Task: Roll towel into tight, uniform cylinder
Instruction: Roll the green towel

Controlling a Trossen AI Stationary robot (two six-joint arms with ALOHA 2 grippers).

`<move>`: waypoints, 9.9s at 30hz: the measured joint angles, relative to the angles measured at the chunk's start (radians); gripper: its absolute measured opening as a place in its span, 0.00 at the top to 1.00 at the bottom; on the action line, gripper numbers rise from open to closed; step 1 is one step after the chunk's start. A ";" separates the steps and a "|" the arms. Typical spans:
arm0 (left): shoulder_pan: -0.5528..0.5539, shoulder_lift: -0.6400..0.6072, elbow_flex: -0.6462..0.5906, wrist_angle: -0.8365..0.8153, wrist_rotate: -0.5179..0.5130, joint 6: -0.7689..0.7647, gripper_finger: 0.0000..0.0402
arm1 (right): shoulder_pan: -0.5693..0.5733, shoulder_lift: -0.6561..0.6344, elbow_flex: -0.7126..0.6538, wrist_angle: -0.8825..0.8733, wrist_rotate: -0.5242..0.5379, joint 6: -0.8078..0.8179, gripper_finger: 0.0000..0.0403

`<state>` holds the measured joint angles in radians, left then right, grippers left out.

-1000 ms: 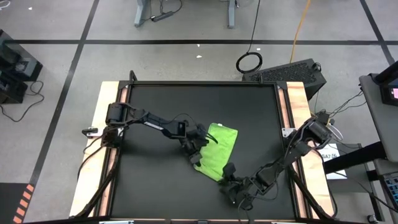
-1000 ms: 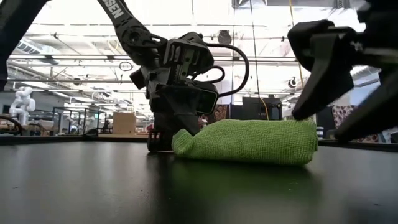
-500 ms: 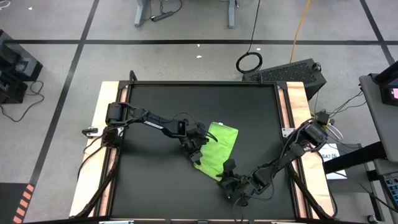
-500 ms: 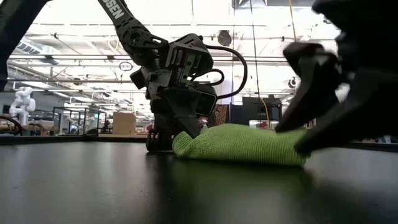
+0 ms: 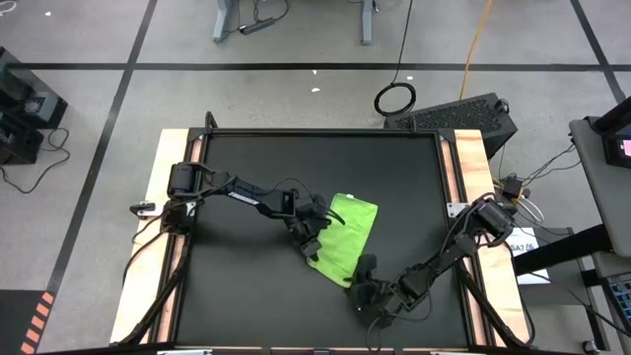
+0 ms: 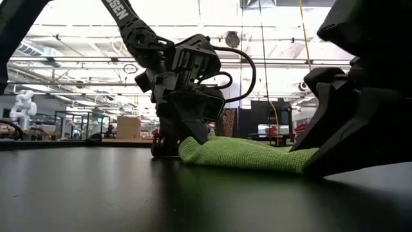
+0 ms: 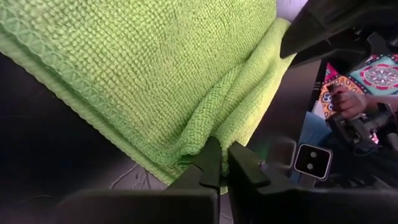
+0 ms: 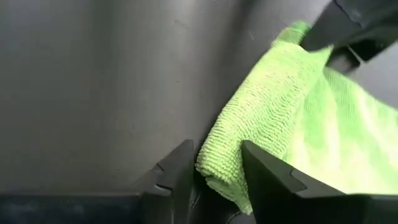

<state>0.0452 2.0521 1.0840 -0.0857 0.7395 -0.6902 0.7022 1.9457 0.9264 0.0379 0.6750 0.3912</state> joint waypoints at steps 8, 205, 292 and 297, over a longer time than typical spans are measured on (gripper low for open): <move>-0.022 -0.018 0.001 -0.023 -0.003 0.144 0.89 | -0.004 0.001 -0.002 -0.009 0.013 0.187 0.96; -0.257 0.026 0.177 -0.082 -0.285 0.946 0.94 | 0.063 -0.080 0.124 -0.281 -0.220 0.482 0.93; -0.271 -0.056 0.170 -0.315 -0.379 0.952 0.60 | -0.053 -0.085 -0.084 0.143 -0.492 0.559 0.99; -0.331 -0.064 0.169 -0.345 -0.510 0.985 0.59 | -0.067 -0.089 -0.084 0.147 -0.546 0.563 0.99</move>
<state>-0.2856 1.9884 1.2530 -0.4309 0.2296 0.2947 0.6348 1.8572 0.8425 0.1844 0.1295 0.9543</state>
